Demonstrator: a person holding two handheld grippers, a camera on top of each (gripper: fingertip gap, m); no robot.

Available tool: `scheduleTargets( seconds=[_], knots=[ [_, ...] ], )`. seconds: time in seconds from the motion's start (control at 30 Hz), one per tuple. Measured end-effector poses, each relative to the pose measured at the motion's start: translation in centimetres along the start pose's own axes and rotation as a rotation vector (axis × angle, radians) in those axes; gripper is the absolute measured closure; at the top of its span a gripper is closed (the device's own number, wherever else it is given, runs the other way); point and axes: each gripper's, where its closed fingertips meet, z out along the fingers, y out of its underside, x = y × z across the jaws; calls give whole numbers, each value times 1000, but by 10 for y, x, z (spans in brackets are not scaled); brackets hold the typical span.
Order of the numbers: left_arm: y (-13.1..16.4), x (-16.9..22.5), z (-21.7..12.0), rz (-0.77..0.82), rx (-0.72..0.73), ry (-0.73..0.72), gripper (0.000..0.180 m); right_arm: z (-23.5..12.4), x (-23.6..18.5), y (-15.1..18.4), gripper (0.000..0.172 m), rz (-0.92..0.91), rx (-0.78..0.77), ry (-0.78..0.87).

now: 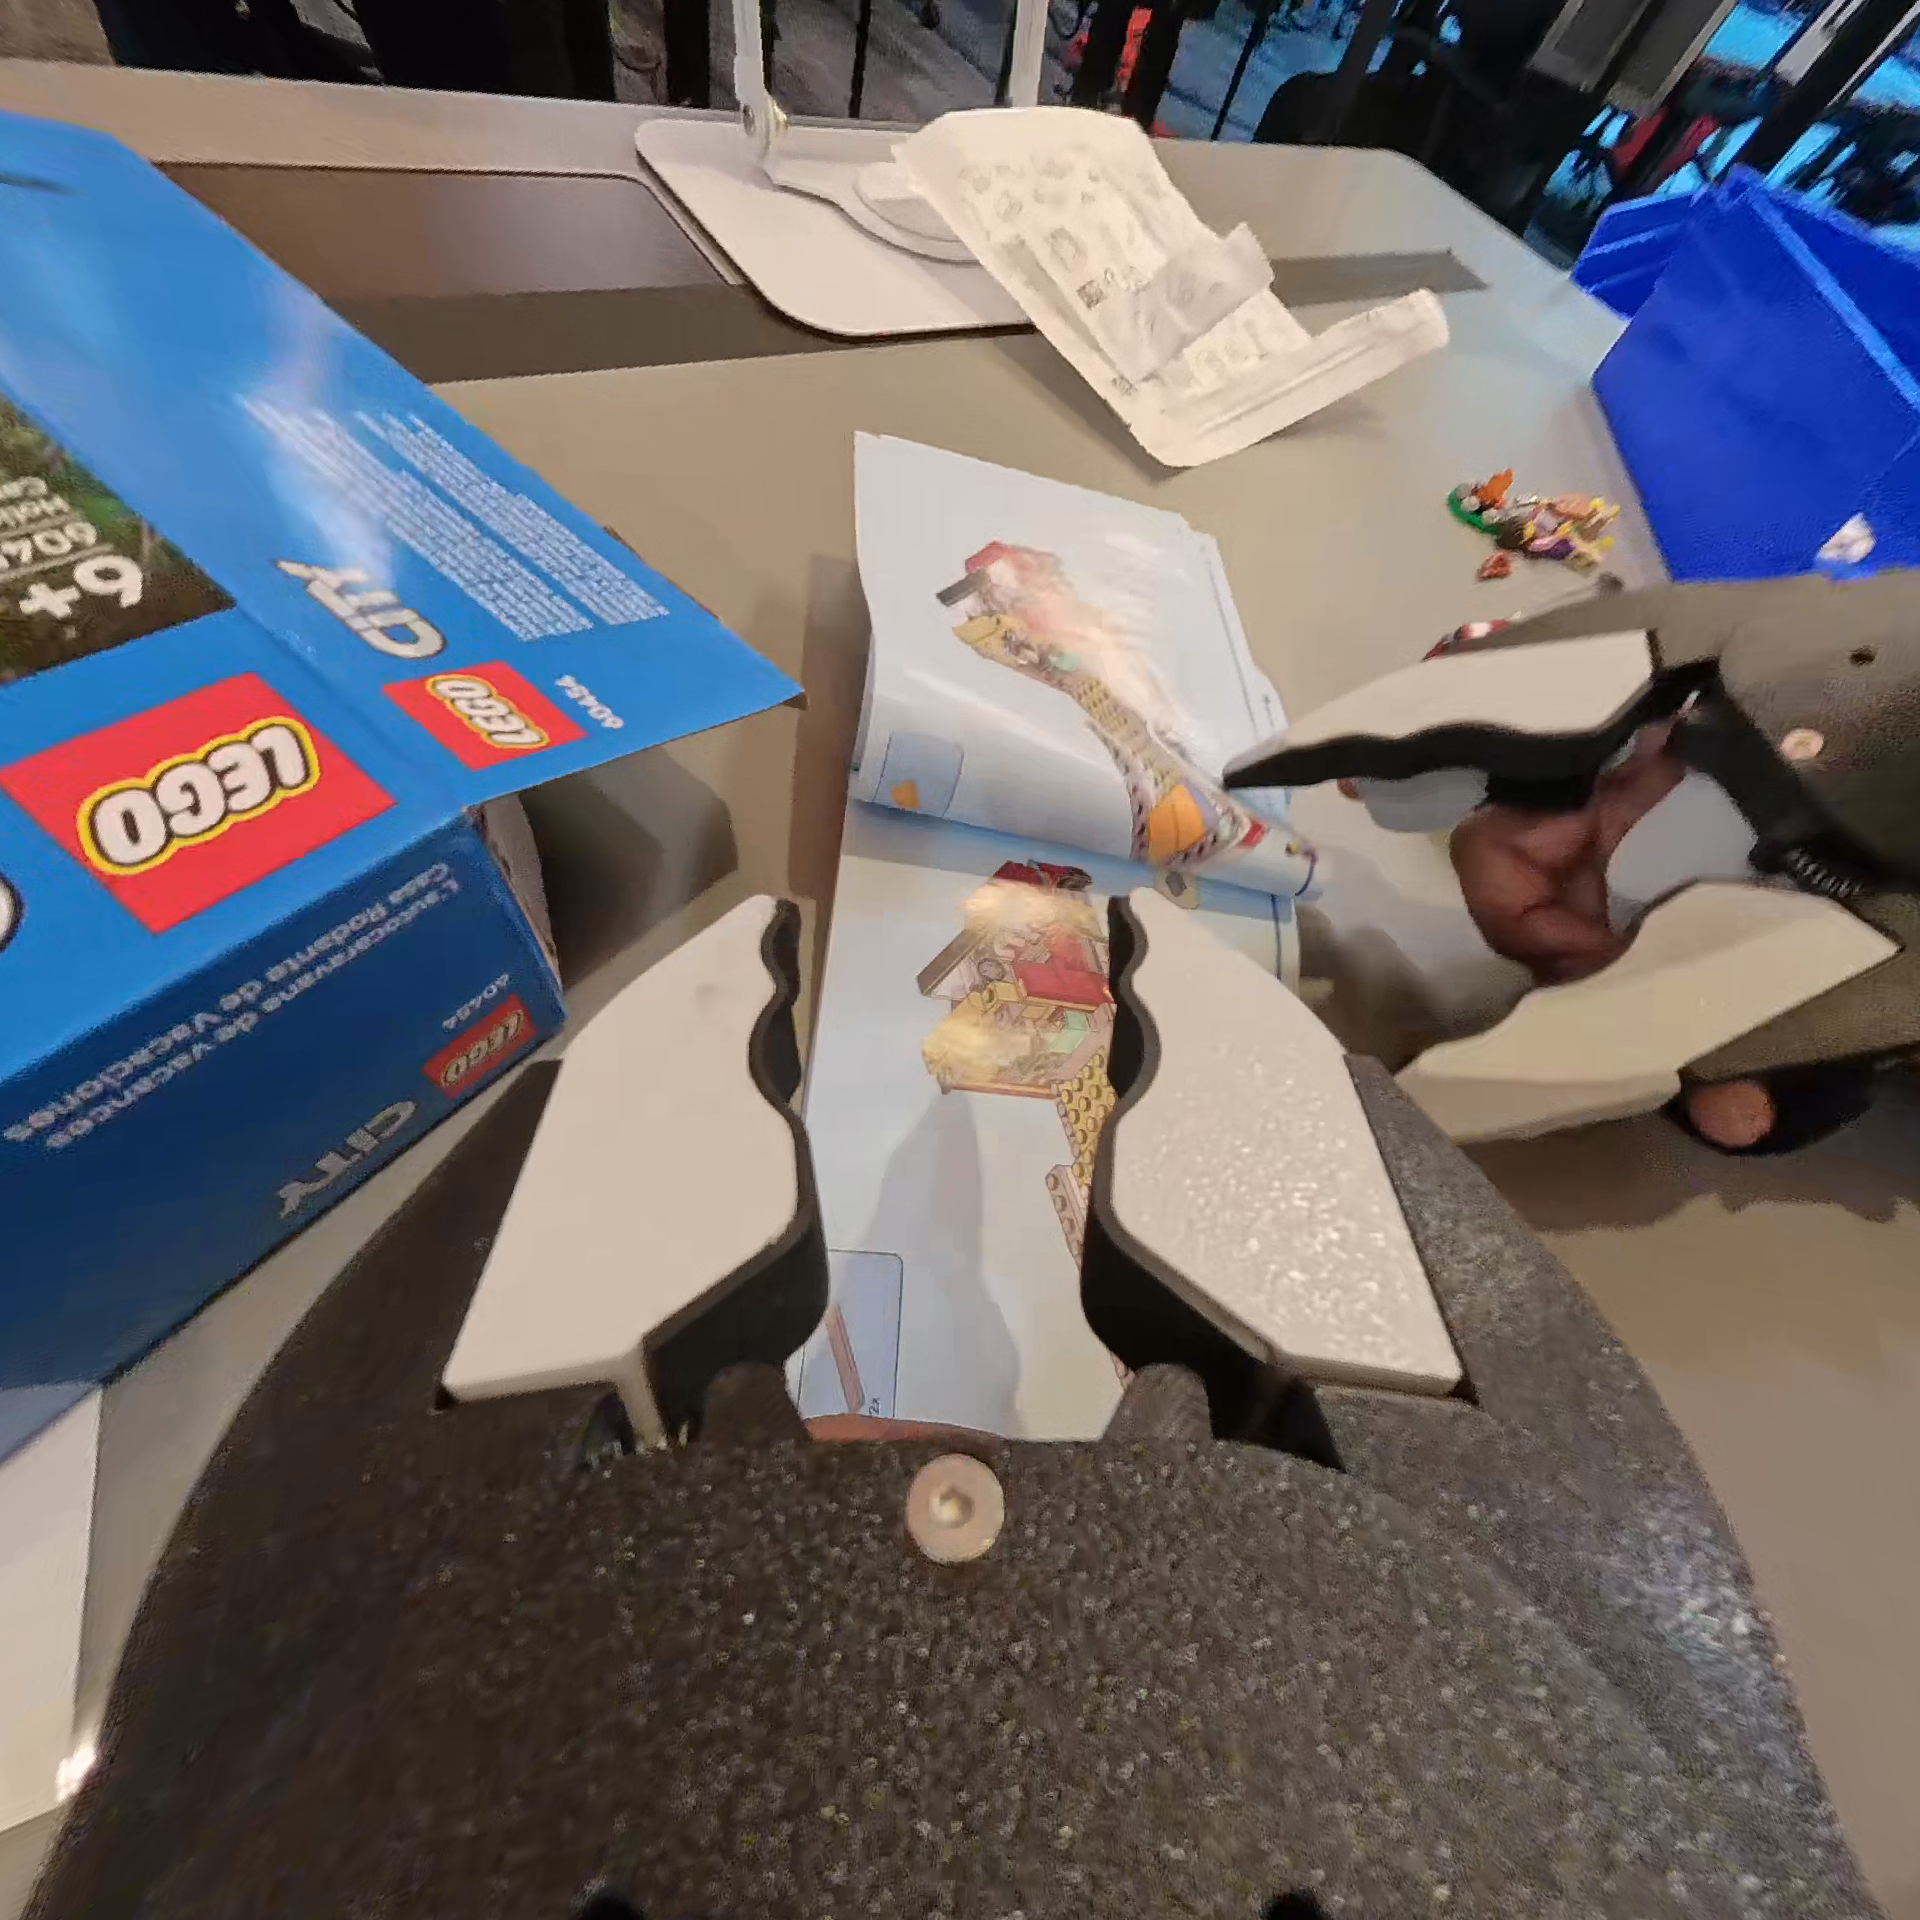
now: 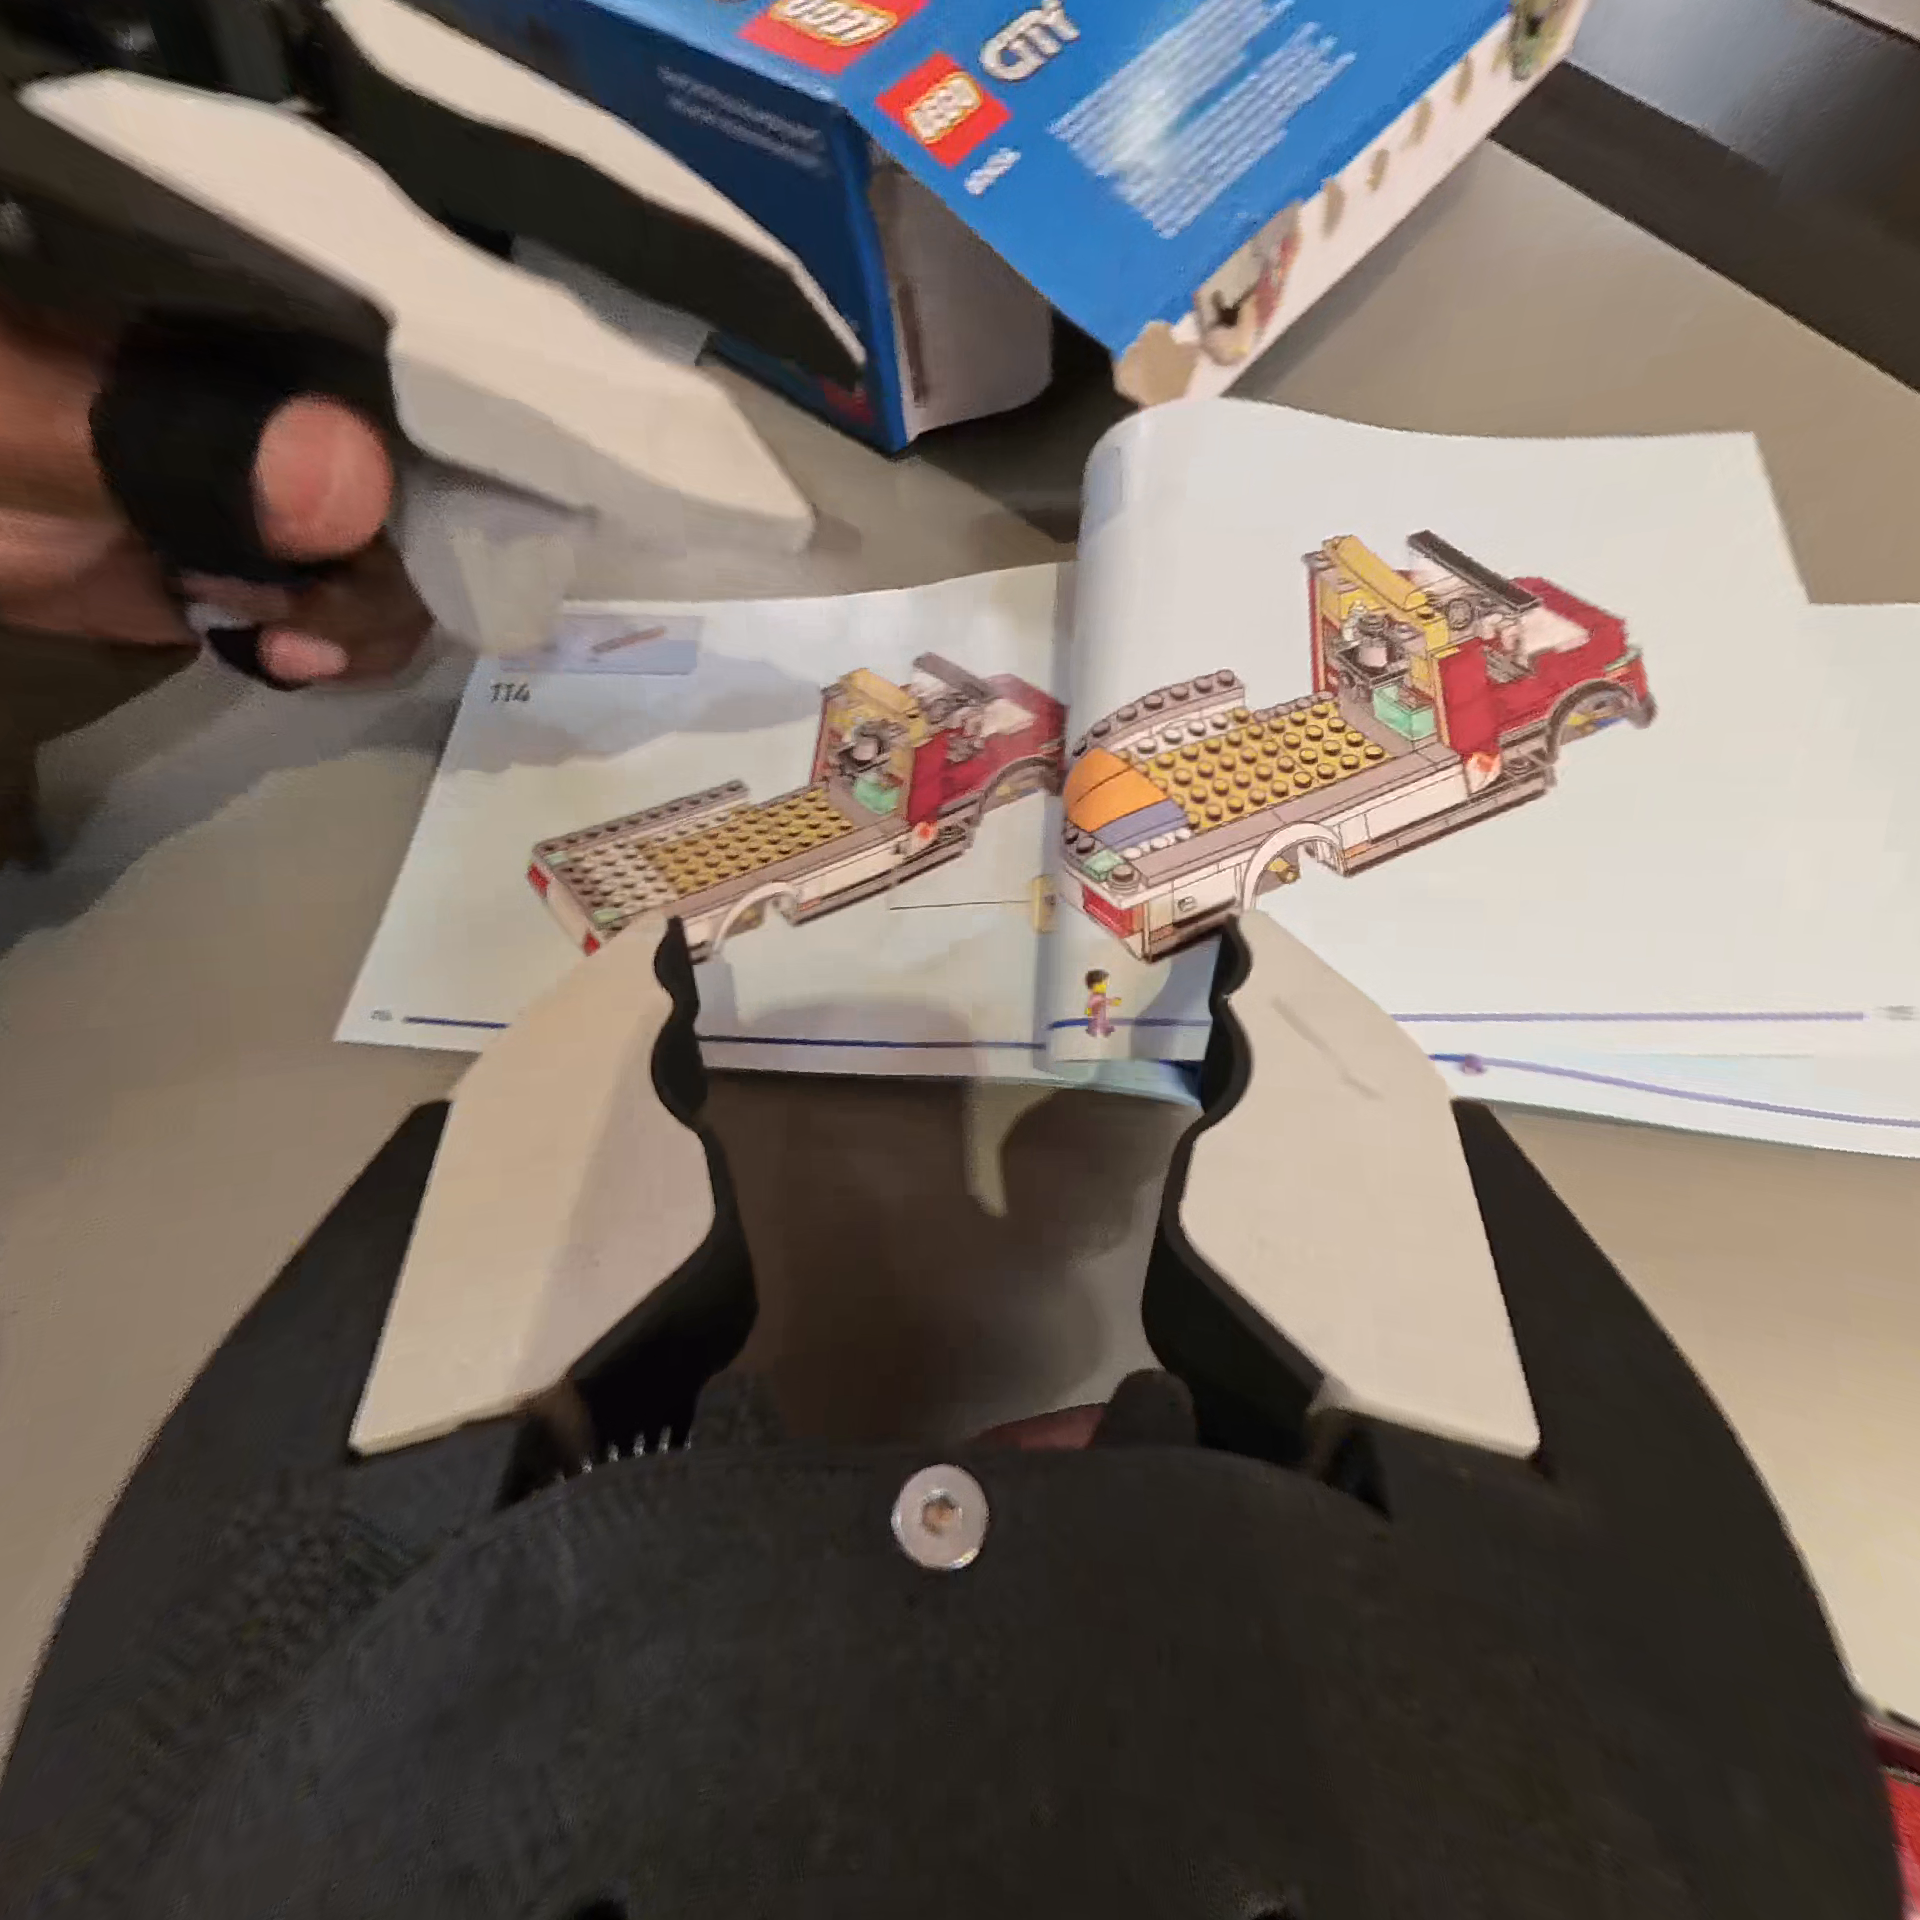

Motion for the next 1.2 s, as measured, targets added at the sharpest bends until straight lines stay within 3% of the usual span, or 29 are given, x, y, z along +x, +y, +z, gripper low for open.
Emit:
scheduleTargets(
  seconds=[0.17, 0.5, 0.7, 1.03, 1.2],
  knots=[
    [-2, 2, -1, -84, 16, 87, 121, 3, -22, 7, 78, -99, -17, -7],
    [-13, 13, 24, 98, -38, 147, 112, 1, -42, 13, 80, -205, -10, -37],
    [-5, 4, 30, 71, -84, 176, 109, -1, -47, 13, 81, -218, 5, -78],
    [2, 18, 19, 20, -88, 392, 127, -3, -64, 16, 82, -295, 10, -139],
    [13, 14, 21, 24, -131, 369, 127, -14, -50, 14, 84, -312, 45, -49]
  ],
)
